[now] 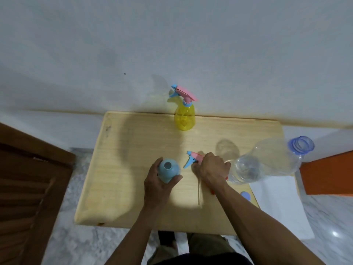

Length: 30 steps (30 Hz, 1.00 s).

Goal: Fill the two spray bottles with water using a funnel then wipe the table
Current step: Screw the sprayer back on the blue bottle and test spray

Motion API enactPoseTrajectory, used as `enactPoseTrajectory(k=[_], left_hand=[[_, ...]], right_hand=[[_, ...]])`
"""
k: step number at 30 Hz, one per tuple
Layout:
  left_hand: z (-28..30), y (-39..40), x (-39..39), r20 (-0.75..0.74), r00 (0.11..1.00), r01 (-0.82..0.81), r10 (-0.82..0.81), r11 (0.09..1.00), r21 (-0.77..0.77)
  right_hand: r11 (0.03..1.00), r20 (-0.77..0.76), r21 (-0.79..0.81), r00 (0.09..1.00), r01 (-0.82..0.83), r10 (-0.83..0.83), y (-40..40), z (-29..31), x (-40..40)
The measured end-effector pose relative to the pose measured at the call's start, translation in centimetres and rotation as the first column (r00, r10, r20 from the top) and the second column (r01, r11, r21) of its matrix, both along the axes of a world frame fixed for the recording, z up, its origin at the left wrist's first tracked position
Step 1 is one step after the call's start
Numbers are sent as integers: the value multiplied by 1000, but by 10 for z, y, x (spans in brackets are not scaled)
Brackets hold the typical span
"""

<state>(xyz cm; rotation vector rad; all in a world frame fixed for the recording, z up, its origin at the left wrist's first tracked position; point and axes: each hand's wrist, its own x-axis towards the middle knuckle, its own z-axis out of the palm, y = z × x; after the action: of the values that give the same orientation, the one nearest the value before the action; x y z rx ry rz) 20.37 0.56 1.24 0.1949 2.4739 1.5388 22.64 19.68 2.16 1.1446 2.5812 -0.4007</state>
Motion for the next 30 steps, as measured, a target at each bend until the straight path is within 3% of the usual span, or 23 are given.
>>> enactPoseTrajectory(k=[8,13,17,22,25,30], left_hand=[[-7,-2,-2,14,1000,26,-25,1000,-15],[-8,-3,-3,11,1000,25,-25,1000,-19],[-9,-6,-6,2,999,49,-49,999,-12],[-2,-11,-13,14,997,81,-81,996,40],[9,-16,-16,25,995,97,-99,992,84],[35,-17,-14,160,984,41,-84,966,256]], right_hand=[[996,-24,-59,997,70,-71,-4,2,-6],[940,-167,-275,953,203,-255,-5,19,-12],[828,-379,-513,806,225,-454,-6,62,-17],[688,-517,-721,596,82,-614,-11,120,-15],[661,-589,-750,498,-42,-637,-18,156,-14],[723,-732,-666,349,-183,-586,-32,202,-9]])
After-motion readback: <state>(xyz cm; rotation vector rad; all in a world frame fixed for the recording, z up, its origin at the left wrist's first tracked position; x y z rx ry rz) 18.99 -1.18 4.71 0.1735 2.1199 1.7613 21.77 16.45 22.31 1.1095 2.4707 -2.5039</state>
